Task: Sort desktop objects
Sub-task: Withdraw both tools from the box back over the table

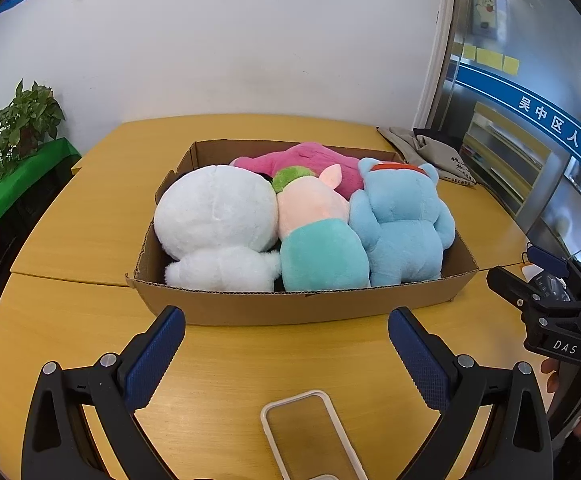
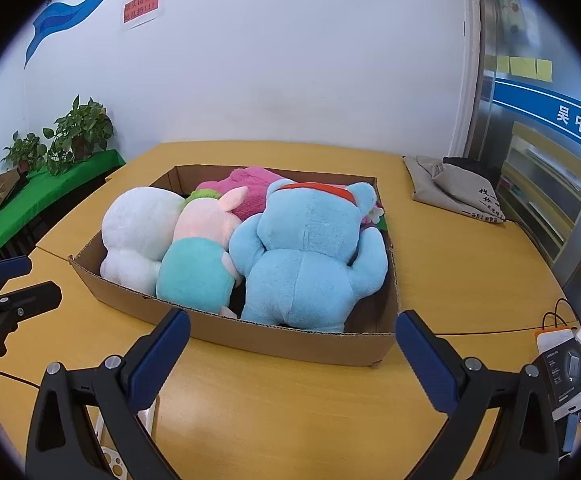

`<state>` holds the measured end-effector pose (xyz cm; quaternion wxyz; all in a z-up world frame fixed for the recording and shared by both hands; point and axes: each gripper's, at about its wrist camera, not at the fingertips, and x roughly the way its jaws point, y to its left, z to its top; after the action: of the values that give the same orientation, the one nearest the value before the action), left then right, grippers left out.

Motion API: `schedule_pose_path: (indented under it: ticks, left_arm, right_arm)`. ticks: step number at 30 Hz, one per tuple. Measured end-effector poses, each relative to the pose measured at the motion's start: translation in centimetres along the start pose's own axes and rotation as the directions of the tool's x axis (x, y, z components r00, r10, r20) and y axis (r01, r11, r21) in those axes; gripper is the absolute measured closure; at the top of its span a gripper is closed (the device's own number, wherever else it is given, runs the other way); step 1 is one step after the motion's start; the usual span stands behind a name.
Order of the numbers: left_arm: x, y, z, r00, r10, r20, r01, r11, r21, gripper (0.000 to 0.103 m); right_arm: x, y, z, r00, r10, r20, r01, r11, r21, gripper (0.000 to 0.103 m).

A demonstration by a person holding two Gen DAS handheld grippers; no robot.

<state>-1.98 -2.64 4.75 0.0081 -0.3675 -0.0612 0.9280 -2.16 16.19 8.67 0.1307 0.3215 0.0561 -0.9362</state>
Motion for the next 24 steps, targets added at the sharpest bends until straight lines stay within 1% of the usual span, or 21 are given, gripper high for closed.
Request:
schedule_pose_path:
  ticks: [24]
  left_arm:
    - [0.35, -0.97, -0.72, 1.0, -0.016, -0.014, 0.017, 1.0, 0.019, 0.0]
  right_arm:
    - [0.08, -0.73, -0.27, 1.0, -0.007, -0.012, 0.007, 1.0, 0.012, 0.001]
